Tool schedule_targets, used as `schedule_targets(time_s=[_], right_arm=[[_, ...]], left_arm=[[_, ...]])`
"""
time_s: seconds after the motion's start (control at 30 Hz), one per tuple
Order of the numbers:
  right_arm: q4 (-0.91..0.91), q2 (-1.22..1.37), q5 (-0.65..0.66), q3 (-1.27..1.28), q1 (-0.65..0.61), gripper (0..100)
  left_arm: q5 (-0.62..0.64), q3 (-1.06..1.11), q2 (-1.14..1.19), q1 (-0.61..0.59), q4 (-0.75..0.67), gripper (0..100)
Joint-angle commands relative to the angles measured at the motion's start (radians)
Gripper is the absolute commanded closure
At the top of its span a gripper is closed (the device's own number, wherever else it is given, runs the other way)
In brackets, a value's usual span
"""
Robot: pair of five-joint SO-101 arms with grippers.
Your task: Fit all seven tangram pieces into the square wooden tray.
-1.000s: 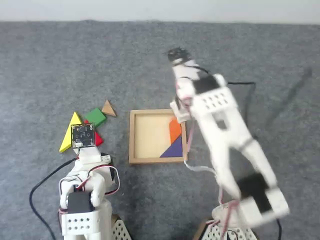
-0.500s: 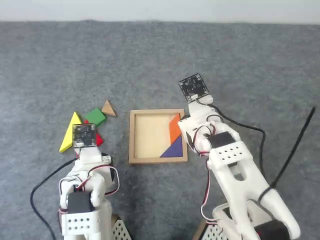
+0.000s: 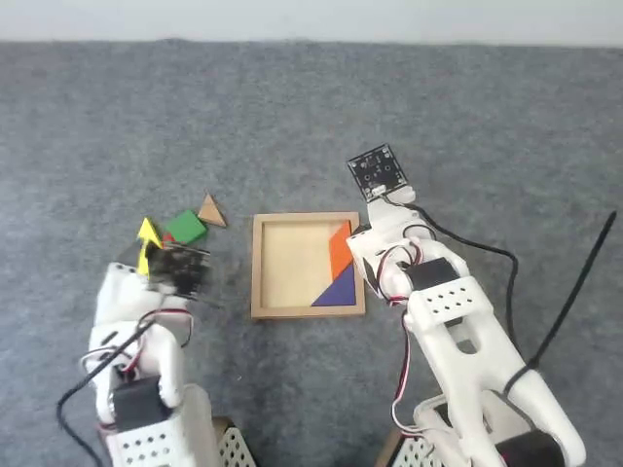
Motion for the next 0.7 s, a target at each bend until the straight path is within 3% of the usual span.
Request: schedule_targets(time_s=[0.0, 0.17, 0.37, 0.53, 0.67], right_arm=[[0.012, -0.038, 0.014, -0.012, -0.022, 98.8], [0.012, -0.038, 0.014, -0.012, -0.022, 98.8], [0.012, -0.038, 0.014, -0.012, -0.025, 98.8], [0.005, -0.038, 0.014, -0.008, -0.024, 98.8], [0.004, -0.038, 0.014, -0.008, -0.027, 98.8]], left_arm=[[0.078, -0.188, 0.118, -0.018, 0.008, 92], [0.087, -0.395, 0.588, 0.002, 0.021, 92], [0.087, -0.661, 1.126, 0.106, 0.144, 92], [0.087, -0.799, 1.35, 0.098, 0.149, 91], [0.146, -0.905, 1.435, 0.14, 0.15, 78]])
